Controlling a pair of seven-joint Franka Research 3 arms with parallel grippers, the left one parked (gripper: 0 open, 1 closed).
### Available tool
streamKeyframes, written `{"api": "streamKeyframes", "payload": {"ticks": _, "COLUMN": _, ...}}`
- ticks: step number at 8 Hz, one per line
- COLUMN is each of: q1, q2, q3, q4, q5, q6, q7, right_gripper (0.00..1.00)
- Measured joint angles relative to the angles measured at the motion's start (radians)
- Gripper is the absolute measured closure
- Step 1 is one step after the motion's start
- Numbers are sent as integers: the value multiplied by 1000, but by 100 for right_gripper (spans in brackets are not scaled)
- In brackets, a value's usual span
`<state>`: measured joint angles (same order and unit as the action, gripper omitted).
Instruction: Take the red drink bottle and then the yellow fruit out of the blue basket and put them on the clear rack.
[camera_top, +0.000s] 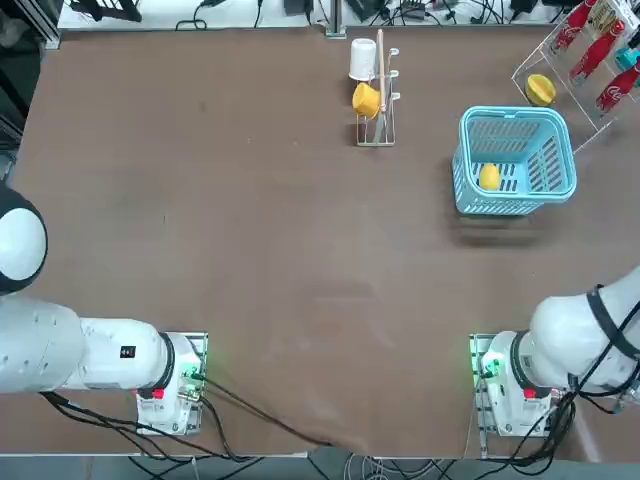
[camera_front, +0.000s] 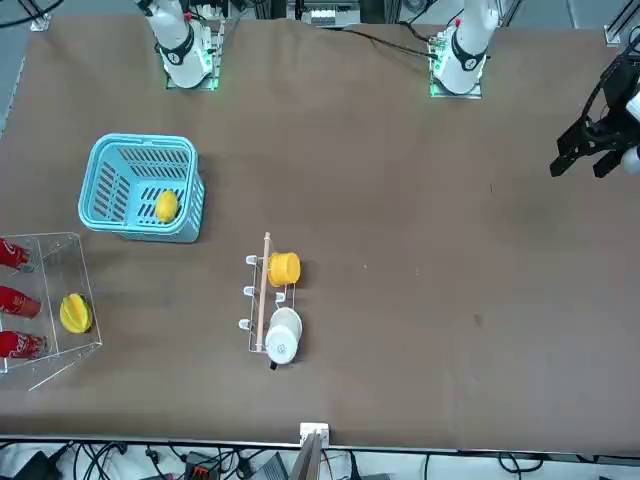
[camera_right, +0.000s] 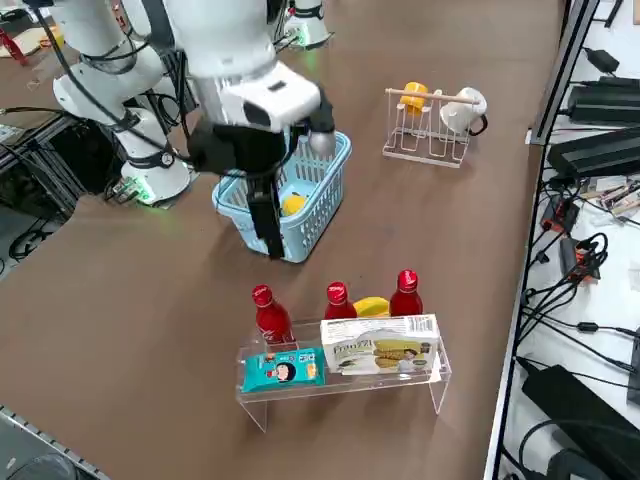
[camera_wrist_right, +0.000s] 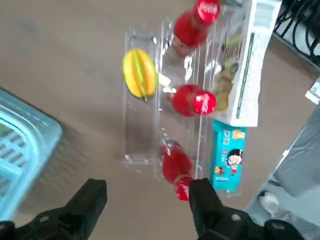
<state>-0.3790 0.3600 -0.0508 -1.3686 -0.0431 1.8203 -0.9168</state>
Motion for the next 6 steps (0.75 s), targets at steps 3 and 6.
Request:
{"api": "streamKeyframes", "payload": {"ticks": 3, "q1": 99, "q2": -64, "q3": 12, "q4": -11, "q5": 13, "q6": -146, "q7": 258, "right_gripper": 0}}
{"api": "streamKeyframes", "payload": {"ticks": 6, "q1": 224, "q2": -180, "q3": 15, "q4": -208, "q5": 16, "q6": -99, "q7": 541, "right_gripper": 0}}
